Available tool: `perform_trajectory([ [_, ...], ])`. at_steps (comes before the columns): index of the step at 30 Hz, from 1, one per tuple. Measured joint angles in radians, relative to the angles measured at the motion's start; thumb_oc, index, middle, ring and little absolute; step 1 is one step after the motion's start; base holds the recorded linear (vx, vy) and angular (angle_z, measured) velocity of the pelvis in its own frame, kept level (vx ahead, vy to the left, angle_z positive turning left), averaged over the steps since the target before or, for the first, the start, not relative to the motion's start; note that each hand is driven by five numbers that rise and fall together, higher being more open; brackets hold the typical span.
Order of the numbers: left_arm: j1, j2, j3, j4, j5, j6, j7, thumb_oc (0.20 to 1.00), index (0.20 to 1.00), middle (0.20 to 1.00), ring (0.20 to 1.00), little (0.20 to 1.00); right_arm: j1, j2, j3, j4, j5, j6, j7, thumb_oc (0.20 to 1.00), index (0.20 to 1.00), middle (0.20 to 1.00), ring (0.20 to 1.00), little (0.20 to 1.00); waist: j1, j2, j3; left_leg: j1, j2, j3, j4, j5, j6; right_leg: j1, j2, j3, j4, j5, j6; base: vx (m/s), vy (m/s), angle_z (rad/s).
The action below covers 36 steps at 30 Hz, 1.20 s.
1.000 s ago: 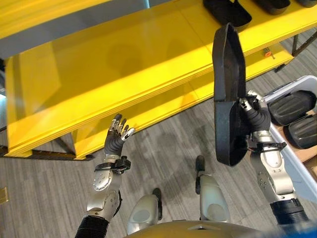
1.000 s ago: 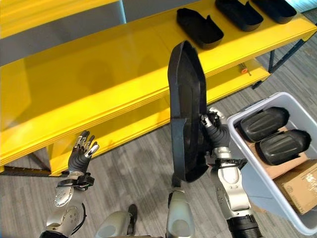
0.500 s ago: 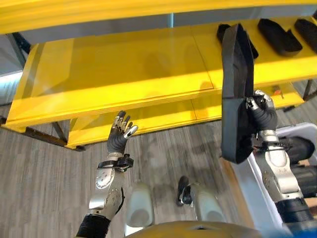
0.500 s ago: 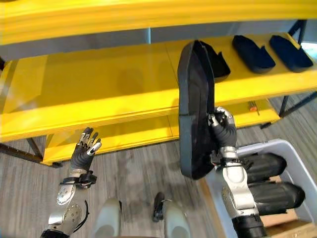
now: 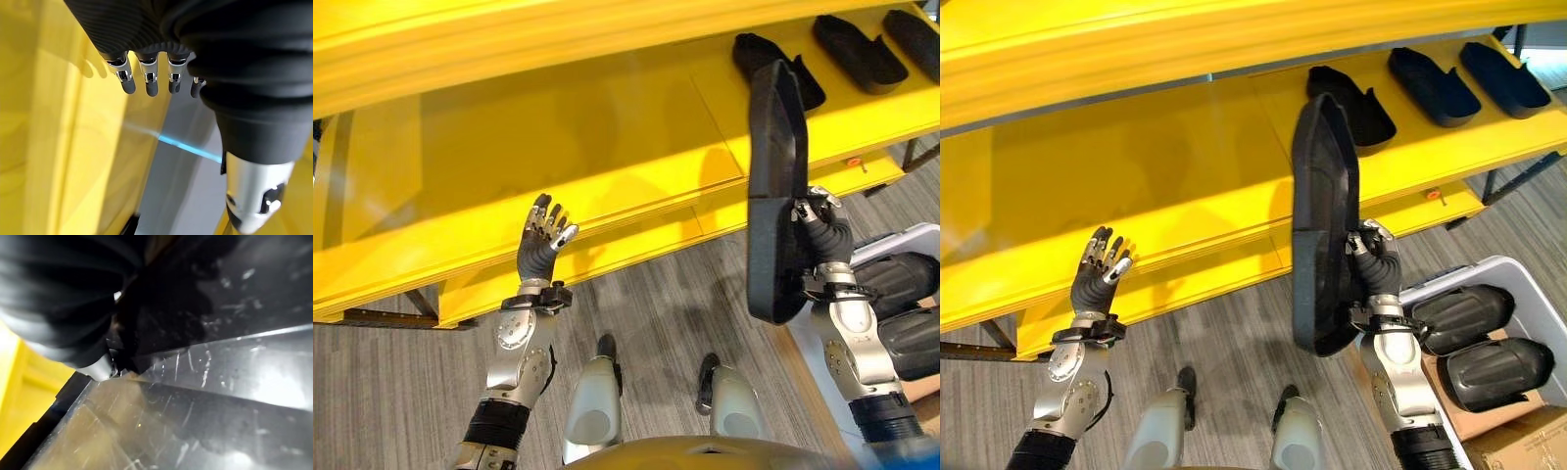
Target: Move parts from the plastic box to the shelf.
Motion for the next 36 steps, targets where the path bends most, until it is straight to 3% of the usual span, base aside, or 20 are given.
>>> perform_trajectory([
  [9,-0.002,-0.002,-0.016,-0.001,0.0,-0.001,0.0,1.0,1.0,1.0,1.0,1.0,-0.198,-0.045,0.043,0.109,-0.019,0.008,-0.012,0.2,0.2,0.2,0.2,0.2,0.008,-0.015,-0.001,-0.026,0.007,-0.017,0.02,-0.02,0.008,-0.007,0.01,-0.006,0.005,-0.006,-0.009,0.05,-0.032,0.03],
  [11,0.001,0.016,-0.024,-0.004,-0.001,-0.001,0.0,1.0,1.0,1.0,1.0,1.0,-0.279,-0.073,0.098,0.175,-0.018,0.014,-0.019,0.2,0.2,0.2,0.2,0.2,0.013,-0.02,-0.001,-0.055,0.006,-0.025,0.021,-0.016,0.008,-0.026,0.011,-0.012,0.005,-0.001,-0.009,0.01,-0.039,0.08],
  [15,0.017,0.034,-0.024,-0.01,-0.007,-0.002,0.0,1.0,1.0,1.0,1.0,1.0,-0.492,-0.134,0.136,0.341,0.001,0.041,-0.033,0.2,0.2,0.2,0.2,0.2,0.084,-0.021,0.0,-0.106,0.0,-0.055,0.018,0.002,0.001,-0.054,0.009,-0.048,0.006,0.004,-0.004,0.02,-0.044,0.22],
  [19,0.037,0.085,-0.064,-0.015,-0.023,-0.002,-0.003,1.0,1.0,1.0,1.0,1.0,-0.754,-0.23,0.207,0.595,0.051,0.07,-0.051,0.2,0.2,0.2,0.2,0.2,0.12,-0.016,0.009,-0.112,-0.009,-0.072,0.009,0.008,-0.001,-0.054,0.003,-0.069,-0.005,0.002,-0.004,0.0,-0.008,0.18],
  [24,0.028,0.098,-0.081,-0.026,-0.036,-0.001,-0.003,1.0,1.0,1.0,1.0,1.0,-0.939,-0.253,0.276,0.769,0.098,0.078,-0.061,0.2,0.2,0.2,0.2,0.2,0.163,-0.007,0.052,-0.119,-0.023,-0.087,0.001,0.012,0.001,-0.049,-0.005,-0.081,-0.008,-0.003,-0.001,0.0,-0.022,0.14],
  [25,0.019,0.102,-0.102,-0.054,-0.046,-0.001,-0.004,1.0,1.0,1.0,1.0,1.0,-1.009,-0.256,0.317,0.875,0.098,0.089,-0.06,0.2,0.2,0.2,0.2,0.2,0.168,-0.003,0.067,-0.136,-0.027,-0.109,0.008,0.013,0.0,-0.049,-0.006,-0.102,-0.008,-0.004,-0.002,-0.01,-0.025,0.37],
  [31,0.005,0.106,-0.121,-0.073,-0.058,0.0,-0.006,1.0,1.0,1.0,1.0,1.0,-1.167,-0.258,0.33,1.205,0.122,0.111,-0.053,0.2,0.2,0.2,0.2,0.2,0.226,0.017,0.104,-0.171,-0.054,-0.145,0.025,0.015,0.002,-0.051,-0.026,-0.141,0.001,-0.016,0.007,0.0,-0.011,0.24],
  [36,-0.011,0.14,-0.141,-0.087,-0.063,-0.002,-0.004,1.0,1.0,1.0,1.0,1.0,-1.228,-0.296,0.361,1.286,0.142,0.13,-0.059,0.2,0.2,0.2,0.2,0.2,0.248,0.026,0.119,-0.189,-0.075,-0.165,0.032,0.018,0.006,-0.051,-0.041,-0.154,0.005,-0.02,0.012,0.01,0.004,0.16],
])
